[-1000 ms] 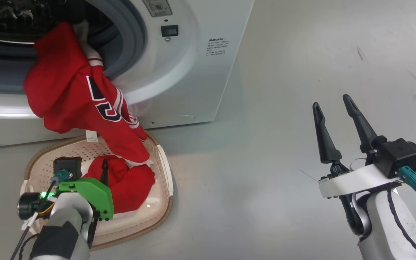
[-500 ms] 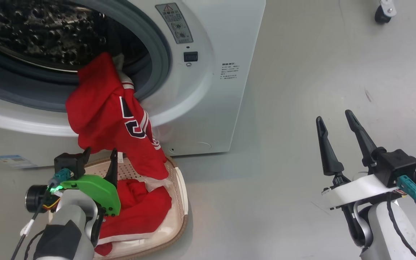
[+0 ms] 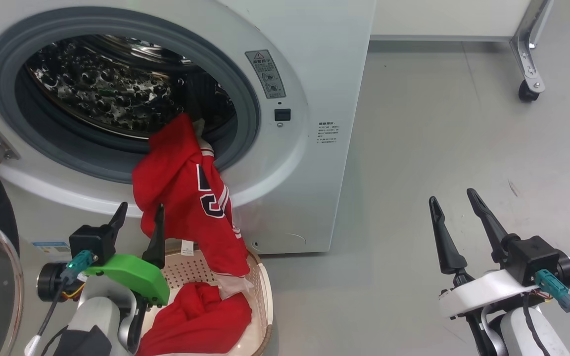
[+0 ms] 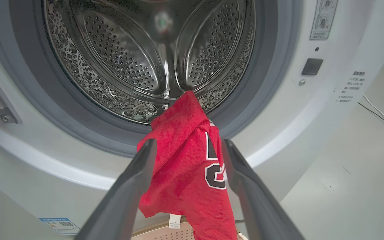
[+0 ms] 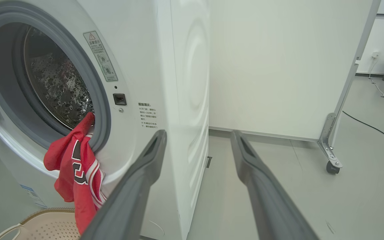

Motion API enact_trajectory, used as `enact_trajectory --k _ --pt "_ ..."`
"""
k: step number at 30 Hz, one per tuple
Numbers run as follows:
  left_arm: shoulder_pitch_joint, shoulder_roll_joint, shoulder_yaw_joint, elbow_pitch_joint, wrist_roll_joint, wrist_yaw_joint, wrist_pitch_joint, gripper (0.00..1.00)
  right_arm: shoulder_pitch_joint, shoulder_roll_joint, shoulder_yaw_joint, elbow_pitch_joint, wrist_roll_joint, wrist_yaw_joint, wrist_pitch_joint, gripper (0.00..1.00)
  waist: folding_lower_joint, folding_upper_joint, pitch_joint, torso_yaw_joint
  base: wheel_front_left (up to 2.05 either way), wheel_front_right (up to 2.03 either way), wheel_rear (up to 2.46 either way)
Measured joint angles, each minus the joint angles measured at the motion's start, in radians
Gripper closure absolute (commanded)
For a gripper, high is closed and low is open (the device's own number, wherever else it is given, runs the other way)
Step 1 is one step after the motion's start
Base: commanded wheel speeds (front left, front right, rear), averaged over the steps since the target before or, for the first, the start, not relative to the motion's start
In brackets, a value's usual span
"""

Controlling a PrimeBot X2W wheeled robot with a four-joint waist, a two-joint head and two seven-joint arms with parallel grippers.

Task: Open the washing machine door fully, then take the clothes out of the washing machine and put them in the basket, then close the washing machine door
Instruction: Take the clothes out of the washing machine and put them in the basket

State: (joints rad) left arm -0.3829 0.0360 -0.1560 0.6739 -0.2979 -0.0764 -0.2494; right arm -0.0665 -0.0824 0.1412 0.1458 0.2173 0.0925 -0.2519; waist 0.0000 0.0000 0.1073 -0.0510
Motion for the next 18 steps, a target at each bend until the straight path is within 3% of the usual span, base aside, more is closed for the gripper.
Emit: enact_trajectory --k 18 --pt "0.15 -0.001 -0.007 -0.211 0.0 0.029 -0.002 0.0 0.037 0.003 -0.001 -0.029 0.0 -0.016 0.0 0.0 0.0 0.0 -0.05 0.018 0.0 0.0 0.0"
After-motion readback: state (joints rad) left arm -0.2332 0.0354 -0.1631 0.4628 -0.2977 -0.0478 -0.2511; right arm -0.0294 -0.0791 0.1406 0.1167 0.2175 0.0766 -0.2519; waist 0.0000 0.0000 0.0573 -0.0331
